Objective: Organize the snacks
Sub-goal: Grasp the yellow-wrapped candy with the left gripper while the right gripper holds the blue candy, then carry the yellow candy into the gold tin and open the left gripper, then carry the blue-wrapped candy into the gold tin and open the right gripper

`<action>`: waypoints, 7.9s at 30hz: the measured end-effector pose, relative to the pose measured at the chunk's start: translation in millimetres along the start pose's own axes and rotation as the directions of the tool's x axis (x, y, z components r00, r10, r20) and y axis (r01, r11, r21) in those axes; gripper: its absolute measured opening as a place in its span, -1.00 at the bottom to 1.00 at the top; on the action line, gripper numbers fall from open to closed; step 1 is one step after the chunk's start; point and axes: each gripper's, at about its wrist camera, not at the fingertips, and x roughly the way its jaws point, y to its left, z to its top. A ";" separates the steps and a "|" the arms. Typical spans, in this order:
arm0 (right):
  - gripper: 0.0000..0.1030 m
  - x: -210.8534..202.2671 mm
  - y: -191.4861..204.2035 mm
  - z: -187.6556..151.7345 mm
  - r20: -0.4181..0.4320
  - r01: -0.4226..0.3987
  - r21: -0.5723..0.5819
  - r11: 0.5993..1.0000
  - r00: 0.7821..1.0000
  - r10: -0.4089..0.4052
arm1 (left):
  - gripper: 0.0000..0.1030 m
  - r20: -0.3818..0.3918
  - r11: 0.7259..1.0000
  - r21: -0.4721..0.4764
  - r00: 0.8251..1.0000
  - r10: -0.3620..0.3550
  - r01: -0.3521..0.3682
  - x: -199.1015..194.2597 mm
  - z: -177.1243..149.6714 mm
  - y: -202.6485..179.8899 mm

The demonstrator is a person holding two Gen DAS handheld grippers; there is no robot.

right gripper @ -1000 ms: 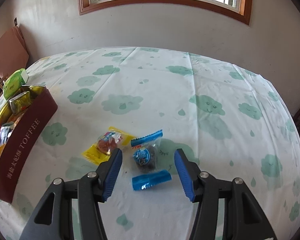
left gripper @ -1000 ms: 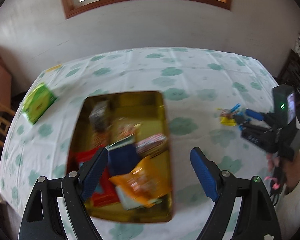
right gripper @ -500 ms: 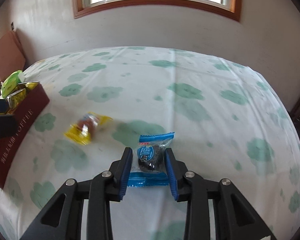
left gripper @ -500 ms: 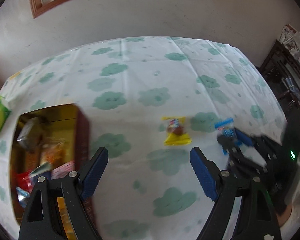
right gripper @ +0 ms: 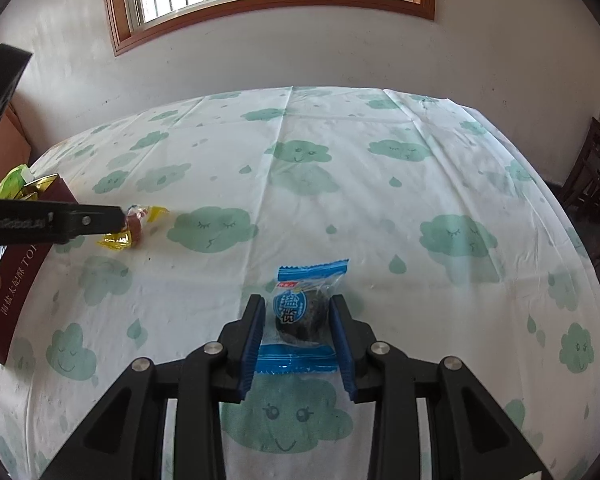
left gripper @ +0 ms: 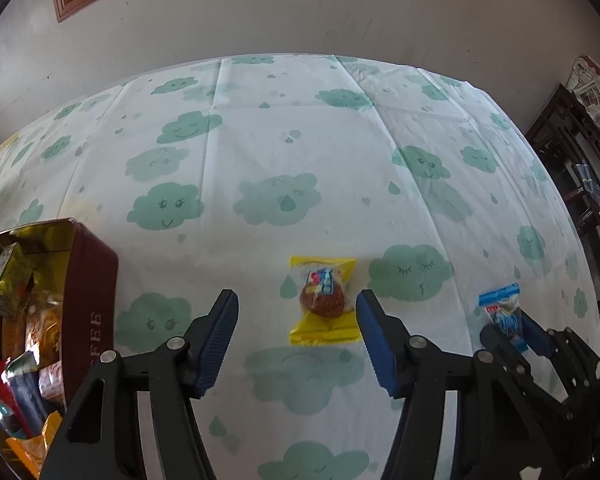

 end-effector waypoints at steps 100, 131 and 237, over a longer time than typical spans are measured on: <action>-0.32 1.4 4.9 0.8 -0.007 0.041 -0.036 0.999 0.999 -0.041 | -0.54 -0.003 0.943 -0.200 0.963 0.269 -0.264 -84.4 -101.1 197.6; -0.34 1.2 5.5 1.1 -0.008 0.046 -0.037 0.998 0.999 -0.046 | 0.39 0.152 0.930 -0.174 0.924 0.350 -0.323 -151.3 -113.3 197.0; 0.64 -64.5 323.1 17.2 -0.003 -0.267 -0.274 0.924 0.961 0.276 | 0.67 0.044 0.870 -0.347 0.921 0.387 -0.349 -172.0 -179.4 274.8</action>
